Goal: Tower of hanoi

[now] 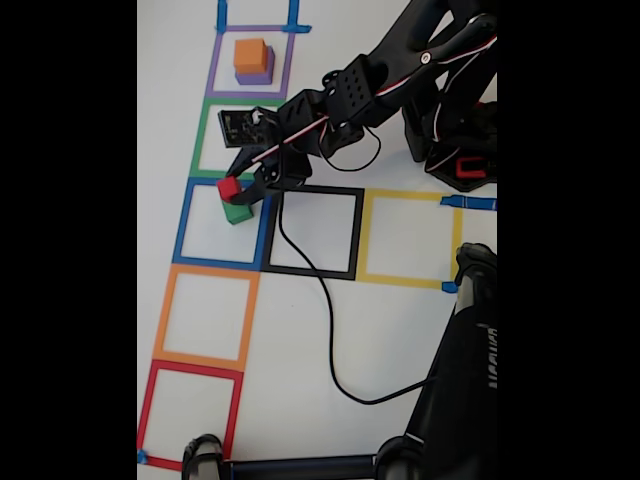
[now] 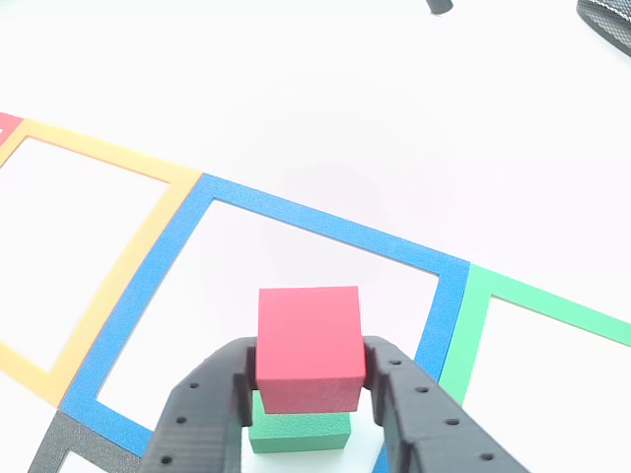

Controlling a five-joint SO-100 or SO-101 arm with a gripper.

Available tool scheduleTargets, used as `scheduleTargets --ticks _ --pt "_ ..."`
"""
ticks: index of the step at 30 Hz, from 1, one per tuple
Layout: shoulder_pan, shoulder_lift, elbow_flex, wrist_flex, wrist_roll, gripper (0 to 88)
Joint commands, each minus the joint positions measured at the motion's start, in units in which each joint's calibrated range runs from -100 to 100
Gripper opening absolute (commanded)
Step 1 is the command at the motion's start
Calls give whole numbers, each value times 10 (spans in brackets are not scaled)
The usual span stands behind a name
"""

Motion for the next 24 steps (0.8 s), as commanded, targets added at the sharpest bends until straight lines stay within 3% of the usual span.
scheduleTargets --ticks 1,24 --pt "0 29 -5 -62 4 48" --pt "12 156 -9 -177 4 49"
